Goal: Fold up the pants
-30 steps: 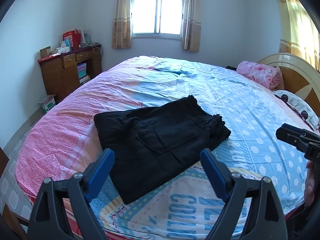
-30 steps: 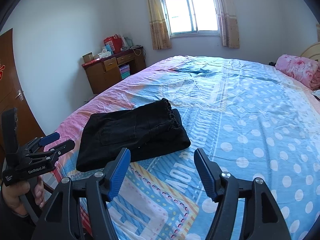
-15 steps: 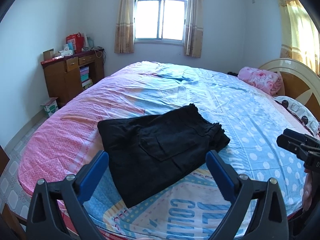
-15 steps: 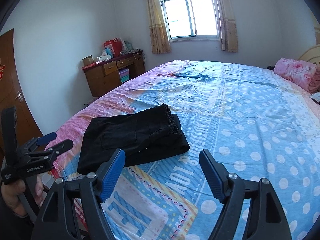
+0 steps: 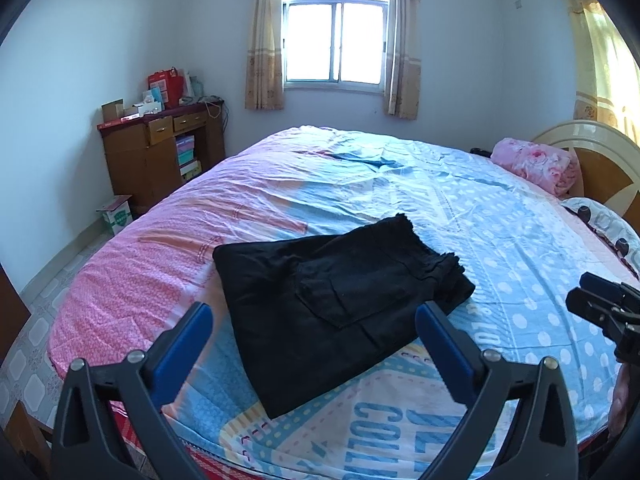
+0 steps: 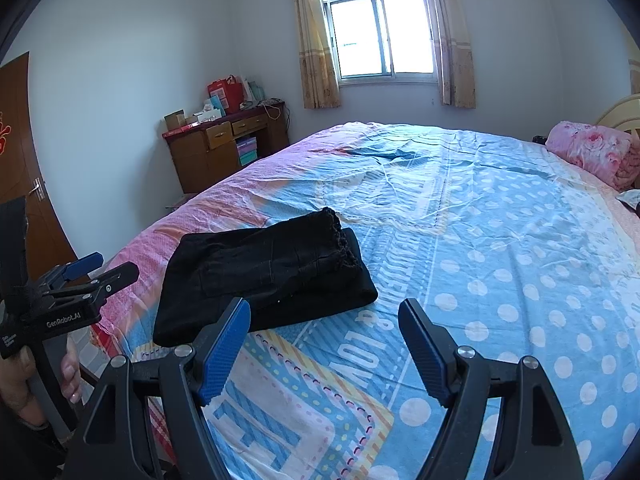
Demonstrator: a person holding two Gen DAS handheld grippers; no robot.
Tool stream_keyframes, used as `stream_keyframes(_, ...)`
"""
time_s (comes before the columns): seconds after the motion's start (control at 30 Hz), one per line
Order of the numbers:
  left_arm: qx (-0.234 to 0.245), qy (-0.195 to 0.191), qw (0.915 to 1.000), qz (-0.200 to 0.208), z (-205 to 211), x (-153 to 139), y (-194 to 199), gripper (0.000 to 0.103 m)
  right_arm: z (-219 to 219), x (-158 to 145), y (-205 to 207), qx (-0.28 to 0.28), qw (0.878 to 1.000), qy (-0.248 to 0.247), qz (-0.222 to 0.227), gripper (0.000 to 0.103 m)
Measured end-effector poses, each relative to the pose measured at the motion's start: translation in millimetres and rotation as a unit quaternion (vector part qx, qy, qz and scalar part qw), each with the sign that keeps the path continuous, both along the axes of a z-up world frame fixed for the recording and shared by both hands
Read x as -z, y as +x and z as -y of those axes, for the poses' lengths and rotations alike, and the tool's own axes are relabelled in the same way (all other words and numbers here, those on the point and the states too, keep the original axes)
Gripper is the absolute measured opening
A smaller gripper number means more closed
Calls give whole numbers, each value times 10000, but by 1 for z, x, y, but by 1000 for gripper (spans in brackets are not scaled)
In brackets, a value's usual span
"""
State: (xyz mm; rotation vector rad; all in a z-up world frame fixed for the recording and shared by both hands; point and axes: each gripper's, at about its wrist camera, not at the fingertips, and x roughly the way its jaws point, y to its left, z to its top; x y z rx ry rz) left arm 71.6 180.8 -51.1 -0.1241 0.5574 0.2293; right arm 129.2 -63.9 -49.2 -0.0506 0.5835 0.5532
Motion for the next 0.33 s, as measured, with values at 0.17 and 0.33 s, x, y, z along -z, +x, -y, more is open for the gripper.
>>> stream_keyframes(0.17,34,4,10000,71,1,2,-2,103,-1,3,-6,-27,10000,-73,-21,78)
stream_keyframes(0.33,70,59,9999,81,2,0,-3,103,1,5,-11,-17,9999,-106,-48,78)
